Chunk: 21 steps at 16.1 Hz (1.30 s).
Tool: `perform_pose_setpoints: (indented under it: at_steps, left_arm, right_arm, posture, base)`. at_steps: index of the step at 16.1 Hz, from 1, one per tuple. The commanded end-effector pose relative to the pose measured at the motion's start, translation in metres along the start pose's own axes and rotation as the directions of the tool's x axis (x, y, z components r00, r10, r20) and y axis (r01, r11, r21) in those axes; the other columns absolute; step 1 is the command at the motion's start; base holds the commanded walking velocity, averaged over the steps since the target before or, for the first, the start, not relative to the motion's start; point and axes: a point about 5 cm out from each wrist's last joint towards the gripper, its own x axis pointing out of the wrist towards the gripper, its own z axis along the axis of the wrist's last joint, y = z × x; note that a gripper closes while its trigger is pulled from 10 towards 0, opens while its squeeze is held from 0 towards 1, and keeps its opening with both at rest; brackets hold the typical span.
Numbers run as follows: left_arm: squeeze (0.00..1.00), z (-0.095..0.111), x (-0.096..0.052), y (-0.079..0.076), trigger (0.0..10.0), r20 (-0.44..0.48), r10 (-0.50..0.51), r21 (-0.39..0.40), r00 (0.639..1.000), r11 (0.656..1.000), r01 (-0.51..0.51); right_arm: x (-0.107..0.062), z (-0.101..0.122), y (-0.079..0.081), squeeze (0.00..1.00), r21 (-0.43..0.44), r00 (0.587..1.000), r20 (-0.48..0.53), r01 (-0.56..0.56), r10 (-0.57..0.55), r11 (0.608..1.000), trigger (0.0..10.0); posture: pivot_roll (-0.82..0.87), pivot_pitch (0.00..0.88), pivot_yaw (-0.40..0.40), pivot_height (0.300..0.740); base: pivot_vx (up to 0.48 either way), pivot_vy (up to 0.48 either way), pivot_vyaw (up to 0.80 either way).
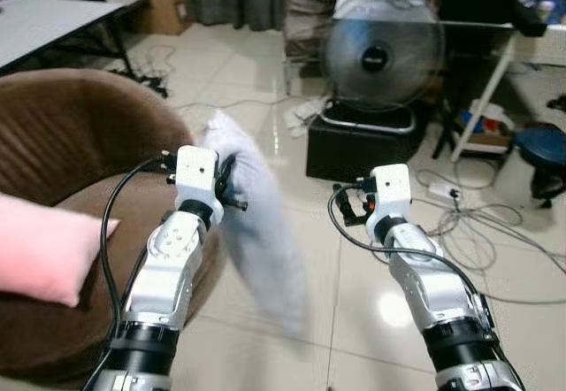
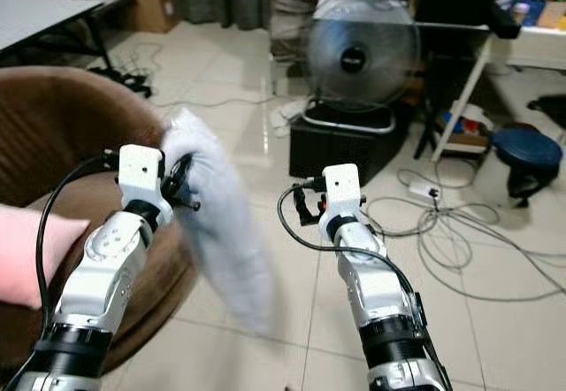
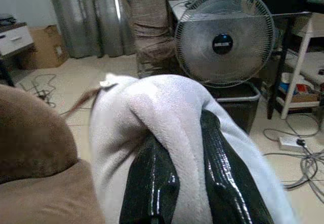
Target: Move the pillow to the sofa from floor
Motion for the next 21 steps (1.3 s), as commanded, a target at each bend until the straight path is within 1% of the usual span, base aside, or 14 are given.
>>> perform_pose_setpoints:
  at_steps: [1, 6, 11, 21]
  left_arm:
    - [0.00, 0.0129, 0.0029, 0.0008, 10.0, 0.060, -0.003, 0.012, 0.998, 1.000, 0.002]
    - [0.00, 0.0136, 0.0008, 0.0031, 10.0, 0.065, 0.009, 0.016, 0.998, 1.000, -0.010]
    - [0.00, 0.0144, 0.0009, 0.0039, 10.0, 0.074, 0.021, 0.011, 0.997, 1.000, -0.022]
    - [0.00, 0.0129, 0.0014, 0.0010, 10.0, 0.066, -0.006, 0.021, 0.998, 1.000, 0.004]
  right_arm:
    - [0.0016, 0.0059, 0.0012, 0.00, -0.006, 1.000, 0.013, -0.001, 0.001, 1.000, 10.0]
    - [0.0064, 0.0082, 0.0068, 0.00, -0.009, 1.000, 0.016, -0.022, 0.022, 1.000, 10.0]
    - [0.0093, 0.0096, 0.0072, 0.00, -0.021, 0.999, 0.014, -0.033, 0.033, 0.999, 10.0]
    - [0.0085, 0.0055, 0.0050, 0.00, -0.028, 1.000, 0.006, -0.009, 0.009, 1.000, 10.0]
  posture:
    - [0.01, 0.000, 0.033, 0.740]
    - [0.03, 0.000, 0.015, 0.740]
    - [0.04, 0.000, 0.001, 0.740]
    - [0.02, 0.000, 0.022, 0.740]
  base:
    - [0.326, 0.000, 0.00]
    - [0.342, 0.000, 0.00]
    - [0.370, 0.000, 0.00]
    - [0.397, 0.000, 0.00]
